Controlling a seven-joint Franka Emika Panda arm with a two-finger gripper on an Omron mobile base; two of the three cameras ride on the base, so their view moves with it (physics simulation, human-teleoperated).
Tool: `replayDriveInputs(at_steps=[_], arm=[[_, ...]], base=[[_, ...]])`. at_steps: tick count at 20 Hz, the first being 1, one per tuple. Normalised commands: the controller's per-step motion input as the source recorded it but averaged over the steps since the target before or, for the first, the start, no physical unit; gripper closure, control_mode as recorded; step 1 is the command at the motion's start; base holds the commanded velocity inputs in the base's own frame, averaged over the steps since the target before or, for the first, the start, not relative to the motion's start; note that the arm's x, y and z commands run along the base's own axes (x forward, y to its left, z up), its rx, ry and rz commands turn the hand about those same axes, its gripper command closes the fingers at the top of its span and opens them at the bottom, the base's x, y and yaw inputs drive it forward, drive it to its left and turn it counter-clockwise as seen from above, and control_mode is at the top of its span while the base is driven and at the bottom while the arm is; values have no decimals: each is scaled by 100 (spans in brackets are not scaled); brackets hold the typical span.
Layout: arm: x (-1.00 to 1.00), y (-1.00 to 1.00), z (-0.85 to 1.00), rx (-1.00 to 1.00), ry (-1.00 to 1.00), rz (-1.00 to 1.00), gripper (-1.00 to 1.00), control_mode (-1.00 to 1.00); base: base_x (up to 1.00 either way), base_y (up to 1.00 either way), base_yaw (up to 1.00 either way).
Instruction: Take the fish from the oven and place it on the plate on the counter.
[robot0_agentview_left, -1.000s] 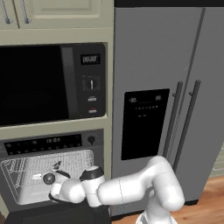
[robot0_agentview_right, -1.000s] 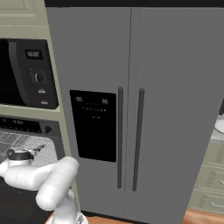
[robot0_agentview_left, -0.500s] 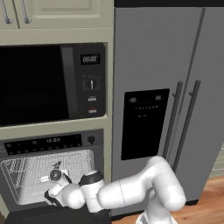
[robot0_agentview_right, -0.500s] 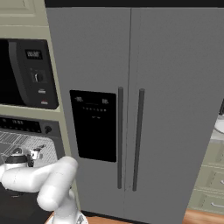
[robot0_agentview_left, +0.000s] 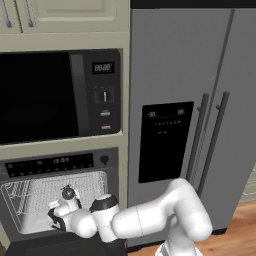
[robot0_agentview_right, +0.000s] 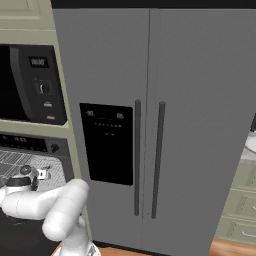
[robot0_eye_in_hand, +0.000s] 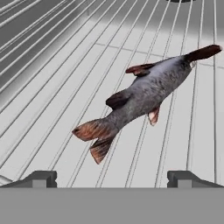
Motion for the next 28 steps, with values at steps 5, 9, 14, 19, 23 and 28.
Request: replayDriveInputs(at_steps=[5,9,14,19,23,28], arm=[[-27,-1,-100,-5,0,1,-100,-100],[-20,0,-100,0,3,0,-100,-100],[-39,-3,-100,-3,12,0,-100,-100],[-83,-3,-100,-1,11,0,-100,-100],[-94,0,-100,-1,21,0,-100,-100],[-100,0,-100,-4,21,0,-100,-100]], base=[[0,0,0],[0,0,0],[0,0,0],[0,0,0],[0,0,0],[0,0,0]])
